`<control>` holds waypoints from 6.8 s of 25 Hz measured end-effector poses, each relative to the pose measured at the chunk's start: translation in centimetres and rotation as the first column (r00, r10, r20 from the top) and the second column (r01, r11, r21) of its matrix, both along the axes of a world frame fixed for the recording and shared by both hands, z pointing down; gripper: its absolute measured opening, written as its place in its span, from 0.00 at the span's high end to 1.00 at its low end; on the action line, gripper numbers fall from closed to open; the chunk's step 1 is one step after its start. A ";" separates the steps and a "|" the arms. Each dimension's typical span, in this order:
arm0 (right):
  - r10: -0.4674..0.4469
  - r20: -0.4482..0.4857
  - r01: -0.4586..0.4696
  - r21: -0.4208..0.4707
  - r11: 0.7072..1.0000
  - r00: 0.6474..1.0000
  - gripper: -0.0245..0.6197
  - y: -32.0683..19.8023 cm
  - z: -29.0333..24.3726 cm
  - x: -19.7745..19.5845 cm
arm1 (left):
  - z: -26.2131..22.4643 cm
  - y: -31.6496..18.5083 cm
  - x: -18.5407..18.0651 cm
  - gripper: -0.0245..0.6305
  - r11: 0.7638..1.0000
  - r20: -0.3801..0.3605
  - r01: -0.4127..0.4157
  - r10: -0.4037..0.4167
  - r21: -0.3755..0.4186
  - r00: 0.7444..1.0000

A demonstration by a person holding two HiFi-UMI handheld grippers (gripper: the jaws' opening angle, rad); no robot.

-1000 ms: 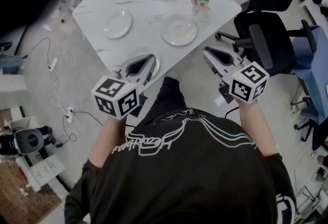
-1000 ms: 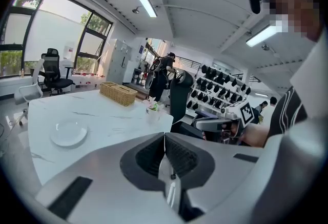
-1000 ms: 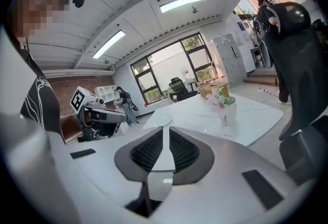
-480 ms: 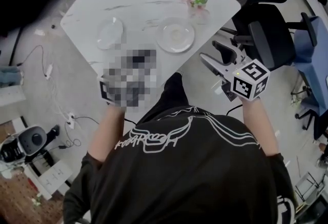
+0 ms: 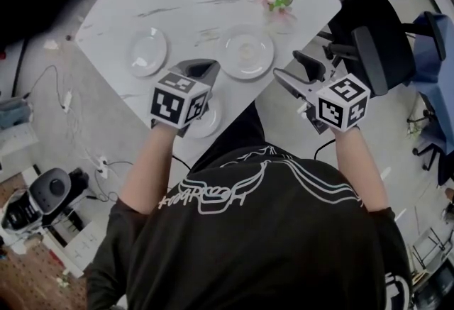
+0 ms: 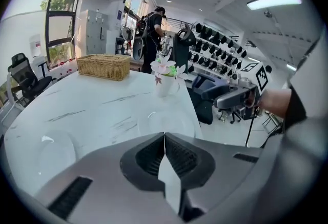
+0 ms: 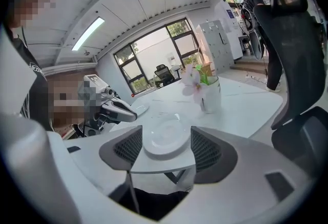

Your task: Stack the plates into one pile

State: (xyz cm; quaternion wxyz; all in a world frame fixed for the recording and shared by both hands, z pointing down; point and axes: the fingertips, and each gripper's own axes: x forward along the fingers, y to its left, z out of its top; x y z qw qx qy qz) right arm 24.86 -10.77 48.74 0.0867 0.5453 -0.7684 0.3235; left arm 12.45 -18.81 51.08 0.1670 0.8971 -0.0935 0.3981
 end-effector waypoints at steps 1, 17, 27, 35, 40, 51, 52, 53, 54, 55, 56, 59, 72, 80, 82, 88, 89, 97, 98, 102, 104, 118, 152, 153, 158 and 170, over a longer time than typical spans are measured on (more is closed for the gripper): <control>0.002 -0.001 -0.002 -0.009 1.000 1.000 0.51 -0.3 0.4 0.1 | 0.5 -0.3 0.2 0.93 1.000 0.019 -0.015 0.015 0.006 1.000; 0.053 0.063 -0.048 -0.084 0.995 0.997 0.51 -2.4 4.3 0.7 | 5.0 -2.4 1.5 0.93 0.995 0.177 -0.097 0.095 0.003 0.980; 0.112 0.184 -0.085 -0.148 0.985 0.977 0.51 -2.8 5.9 0.1 | 6.4 -3.1 1.5 0.93 0.997 0.190 -0.067 0.070 -0.026 0.979; 0.095 0.273 -0.050 -0.165 0.985 0.957 0.57 -3.7 6.0 -1.5 | 6.8 -3.1 1.5 0.93 0.997 0.184 -0.074 0.077 -0.026 0.980; 0.120 0.386 -0.047 -0.192 0.980 0.914 0.70 -3.8 5.6 -2.6 | 6.4 -3.0 1.5 0.93 0.996 0.182 -0.083 0.084 -0.012 0.980; 0.265 0.597 -0.117 -0.275 0.954 0.757 0.87 -4.3 5.1 -2.6 | 6.1 -3.3 1.0 0.93 0.992 0.184 -0.116 0.104 0.055 0.977; 0.267 0.616 -0.118 -0.271 0.955 0.742 0.88 -4.5 5.0 -2.6 | 6.1 -3.4 0.9 0.93 0.991 0.189 -0.116 0.102 0.067 0.977; 0.269 0.629 -0.120 -0.270 0.955 0.729 0.89 -4.5 5.0 -2.6 | 5.9 -3.5 0.8 0.93 0.990 0.191 -0.114 0.098 0.078 0.977; 0.271 0.637 -0.120 -0.270 0.955 0.722 0.89 -4.5 5.0 -2.5 | 5.7 -3.6 0.6 0.93 0.990 0.189 -0.110 0.092 0.086 0.978; 0.274 0.640 -0.122 -0.272 0.955 0.718 0.89 -4.4 5.0 -2.5 | 5.4 -3.7 0.4 0.93 0.991 0.184 -0.100 0.082 0.092 0.980; 0.281 0.639 -0.125 -0.278 0.952 0.716 0.89 -4.3 5.0 -2.5 | 5.0 -3.8 0.1 0.93 0.991 0.176 -0.088 0.070 0.096 0.982; 0.290 0.638 -0.135 -0.280 0.950 0.713 0.89 -4.1 4.8 -2.5 | 3.7 -3.9 -0.7 0.93 0.992 0.147 -0.046 0.029 0.114 0.989; 0.193 0.642 -0.087 -0.194 0.977 0.742 0.89 -2.1 0.0 -5.1 | -3.9 -0.7 -9.4 0.93 0.960 -0.115 0.252 -0.238 0.126 0.964; 0.114 0.643 0.001 -0.176 0.984 0.757 0.89 0.0 -1.2 -9.1 | -5.6 2.6 -15.3 0.93 0.892 -0.207 0.441 -0.415 0.100 0.886; 0.094 0.647 0.027 -0.175 0.984 0.757 0.89 0.4 -1.3 -10.1 | -5.6 3.8 -16.4 0.93 0.878 -0.213 0.468 -0.441 0.096 0.872; 0.051 0.655 0.112 -0.204 0.973 0.754 0.89 1.0 -0.4 -13.7 | -5.0 7.1 -20.0 0.93 0.840 -0.189 0.537 -0.516 0.080 0.835; 0.047 0.659 0.125 -0.212 0.969 0.751 0.89 1.0 -0.2 -14.3 | -5.0 7.3 -20.6 0.93 0.833 -0.183 0.548 -0.528 0.079 0.829; 0.043 0.656 0.192 -0.283 0.940 0.754 0.89 0.6 1.9 -18.0 | -5.4 8.7 -24.5 0.93 0.784 -0.162 0.616 -0.600 0.078 0.784; 0.051 0.652 0.191 -0.295 0.936 0.756 0.89 0.6 2.3 -18.3 | -5.3 8.8 -24.9 0.93 0.780 -0.159 0.621 -0.605 0.077 0.780; 0.087 0.649 0.180 -0.333 0.925 0.756 0.89 0.4 3.3 -19.7 | -4.9 8.9 -27.0 0.93 0.770 -0.148 0.634 -0.621 0.067 0.770; 0.094 0.643 0.182 -0.349 0.919 0.760 0.89 0.5 3.6 -20.4 | -4.6 8.9 -27.8 0.93 0.768 -0.141 0.637 -0.626 0.059 0.767; -0.119 0.465 0.249 -0.229 0.941 0.877 0.61 0.0 3.1 -22.7 | -2.3 8.4 -28.5 0.93 0.791 -0.136 0.611 -0.602 0.038 0.787; -0.796 -0.289 0.613 -0.517 0.598 0.532 0.47 5.5 7.3 -21.6 | -0.2 11.2 -25.8 0.93 0.783 -0.154 0.622 -0.611 0.030 0.777; -0.778 -0.288 0.610 -0.493 0.620 0.558 0.47 5.4 6.8 -21.4 | -0.5 11.2 -25.6 0.93 0.783 -0.160 0.622 -0.610 0.030 0.776; -0.641 -0.234 0.573 -0.300 0.763 0.731 0.47 3.5 2.6 -20.7 | -3.0 10.8 -24.7 0.93 0.790 -0.200 0.611 -0.592 0.046 0.781; -0.437 -0.106 0.429 -0.088 0.899 0.893 0.47 -3.8 -3.3 -19.7 | -6.6 5.2 -24.3 0.93 0.825 -0.201 0.553 -0.526 0.114 0.826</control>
